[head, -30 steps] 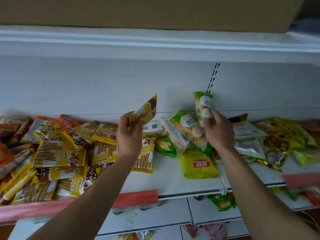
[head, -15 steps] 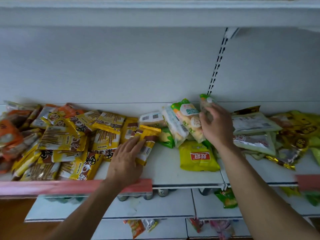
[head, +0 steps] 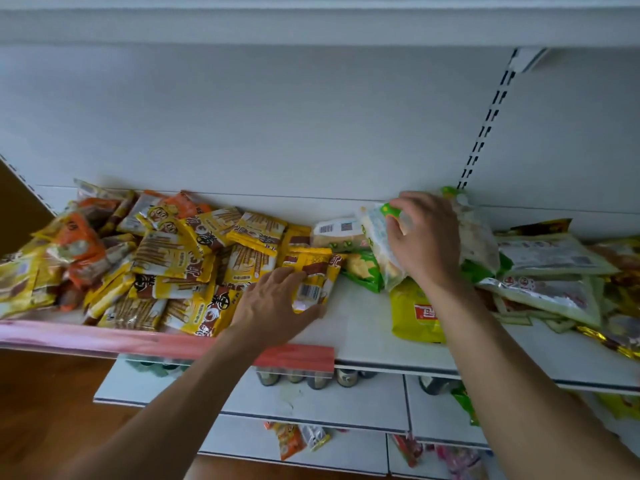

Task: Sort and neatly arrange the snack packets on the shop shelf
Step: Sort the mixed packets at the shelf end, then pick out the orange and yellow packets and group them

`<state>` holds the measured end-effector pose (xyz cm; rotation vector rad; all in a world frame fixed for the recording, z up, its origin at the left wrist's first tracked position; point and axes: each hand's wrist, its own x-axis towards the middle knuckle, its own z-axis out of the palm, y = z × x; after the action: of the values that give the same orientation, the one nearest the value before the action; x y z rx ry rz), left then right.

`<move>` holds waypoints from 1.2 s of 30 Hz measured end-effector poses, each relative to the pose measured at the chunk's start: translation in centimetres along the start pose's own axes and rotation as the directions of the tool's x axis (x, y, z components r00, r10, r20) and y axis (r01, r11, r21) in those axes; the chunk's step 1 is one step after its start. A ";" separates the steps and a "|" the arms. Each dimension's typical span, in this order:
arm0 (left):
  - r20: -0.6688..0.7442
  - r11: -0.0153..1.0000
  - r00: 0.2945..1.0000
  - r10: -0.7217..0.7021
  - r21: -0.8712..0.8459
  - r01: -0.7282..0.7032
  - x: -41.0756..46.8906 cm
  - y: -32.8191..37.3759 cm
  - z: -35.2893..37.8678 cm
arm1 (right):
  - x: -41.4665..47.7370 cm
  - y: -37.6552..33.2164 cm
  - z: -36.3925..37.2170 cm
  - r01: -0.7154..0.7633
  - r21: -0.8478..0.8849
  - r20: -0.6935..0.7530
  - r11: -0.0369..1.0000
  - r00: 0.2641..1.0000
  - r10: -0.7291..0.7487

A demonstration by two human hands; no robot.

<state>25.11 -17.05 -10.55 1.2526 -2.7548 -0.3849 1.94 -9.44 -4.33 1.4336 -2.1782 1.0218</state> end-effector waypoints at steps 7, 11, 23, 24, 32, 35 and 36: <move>-0.143 0.996 0.987 0.076 -0.037 -0.082 -0.5 -3.0 -3.3 | 0.3 -5.6 4.2 0.076 -0.068 0.144 0.995 0.987 -0.066; -0.206 0.982 0.966 0.154 -0.080 -0.174 -1.6 -7.0 -5.3 | 0.4 -9.4 7.0 0.013 -0.070 0.294 0.997 0.956 0.008; -0.337 0.996 0.940 0.050 -0.057 -0.073 -4.1 -24.2 -5.9 | -6.7 -25.5 17.8 0.043 0.047 0.464 0.998 0.884 -0.059; -0.321 0.993 0.944 0.079 -0.056 -0.102 -4.3 -24.7 -5.2 | -7.5 -26.0 18.5 0.025 0.041 0.485 0.999 0.873 -0.042; -0.367 0.983 0.924 0.105 -0.103 -0.153 -4.3 -25.6 -3.4 | -9.6 -26.3 19.6 -0.068 0.143 0.416 0.987 0.909 0.003; -0.382 0.980 0.921 0.076 -0.144 -0.141 -4.1 -25.5 -3.4 | -9.2 -26.5 18.2 -0.122 0.216 0.360 0.969 0.932 0.037; -0.384 0.980 0.921 0.067 -0.150 -0.134 -4.0 -25.3 -3.4 | -9.2 -26.1 17.5 -0.129 0.238 0.306 0.963 0.950 0.052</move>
<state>46.76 -30.69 -13.83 1.0136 -2.3892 -0.3261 31.11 -22.12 -12.06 1.7123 -2.4134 1.2257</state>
